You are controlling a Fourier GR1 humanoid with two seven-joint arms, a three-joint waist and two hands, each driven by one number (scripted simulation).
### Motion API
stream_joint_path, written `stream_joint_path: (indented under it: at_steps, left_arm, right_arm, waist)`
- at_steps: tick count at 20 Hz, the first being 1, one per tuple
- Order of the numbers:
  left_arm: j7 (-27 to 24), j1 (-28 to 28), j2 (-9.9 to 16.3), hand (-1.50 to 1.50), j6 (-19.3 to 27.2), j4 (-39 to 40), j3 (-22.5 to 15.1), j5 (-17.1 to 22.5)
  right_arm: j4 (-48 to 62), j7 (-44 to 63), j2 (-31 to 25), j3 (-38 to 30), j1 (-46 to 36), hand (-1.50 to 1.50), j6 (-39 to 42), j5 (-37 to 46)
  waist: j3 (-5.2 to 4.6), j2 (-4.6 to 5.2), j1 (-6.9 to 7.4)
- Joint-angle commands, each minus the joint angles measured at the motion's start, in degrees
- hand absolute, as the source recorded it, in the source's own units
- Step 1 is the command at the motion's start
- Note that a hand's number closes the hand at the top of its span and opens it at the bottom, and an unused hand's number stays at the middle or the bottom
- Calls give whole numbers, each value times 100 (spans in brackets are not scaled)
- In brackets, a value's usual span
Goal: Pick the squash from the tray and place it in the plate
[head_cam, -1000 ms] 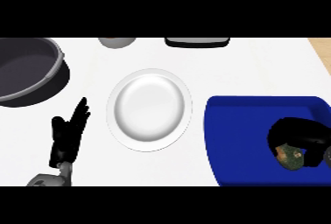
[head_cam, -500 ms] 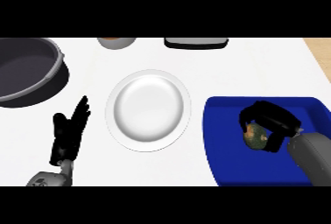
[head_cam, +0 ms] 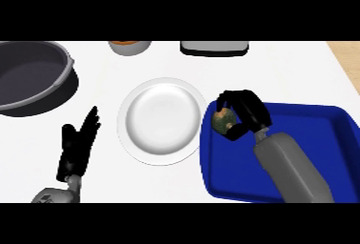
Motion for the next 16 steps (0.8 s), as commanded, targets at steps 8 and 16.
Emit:
stream_joint_path:
  at_steps: [8, 16]
  left_arm:
    - [-50, -43, -20, 0, -67, 32, -82, -40]
    - [-212, -128, -225, 0, -58, 176, -215, -107]
  right_arm:
    - [-214, 4404, 1028, 221, -1234, 150, -1835, 1485]
    - [45, 8023, 1037, 1377, -2426, 150, -1499, 2148]
  waist:
    - [29, 53, 256]
    - [64, 167, 371]
